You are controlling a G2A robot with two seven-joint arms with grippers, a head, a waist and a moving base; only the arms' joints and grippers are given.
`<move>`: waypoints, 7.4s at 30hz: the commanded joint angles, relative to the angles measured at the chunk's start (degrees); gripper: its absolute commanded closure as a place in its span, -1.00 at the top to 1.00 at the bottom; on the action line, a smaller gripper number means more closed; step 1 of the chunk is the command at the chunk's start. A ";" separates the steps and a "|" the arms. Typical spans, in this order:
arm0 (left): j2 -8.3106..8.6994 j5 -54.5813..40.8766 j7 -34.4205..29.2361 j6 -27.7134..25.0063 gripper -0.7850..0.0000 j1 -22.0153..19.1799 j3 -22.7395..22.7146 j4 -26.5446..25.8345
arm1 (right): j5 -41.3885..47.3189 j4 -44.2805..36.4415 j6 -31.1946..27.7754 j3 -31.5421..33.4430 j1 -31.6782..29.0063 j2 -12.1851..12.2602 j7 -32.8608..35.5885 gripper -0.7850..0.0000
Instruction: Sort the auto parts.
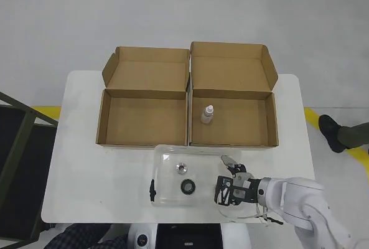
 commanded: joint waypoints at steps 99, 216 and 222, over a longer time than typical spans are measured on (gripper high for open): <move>0.00 0.00 0.00 0.00 1.00 0.00 0.00 0.00 | 20.63 5.28 13.86 2.69 10.32 3.18 -45.14 -1.00; 0.00 0.00 0.00 0.00 1.00 0.00 0.00 0.00 | 13.28 22.09 22.61 -11.58 33.34 0.11 6.99 0.44; 0.00 0.00 0.00 0.00 1.00 0.00 0.00 0.00 | 14.22 13.69 20.69 -7.60 28.03 1.16 6.65 0.45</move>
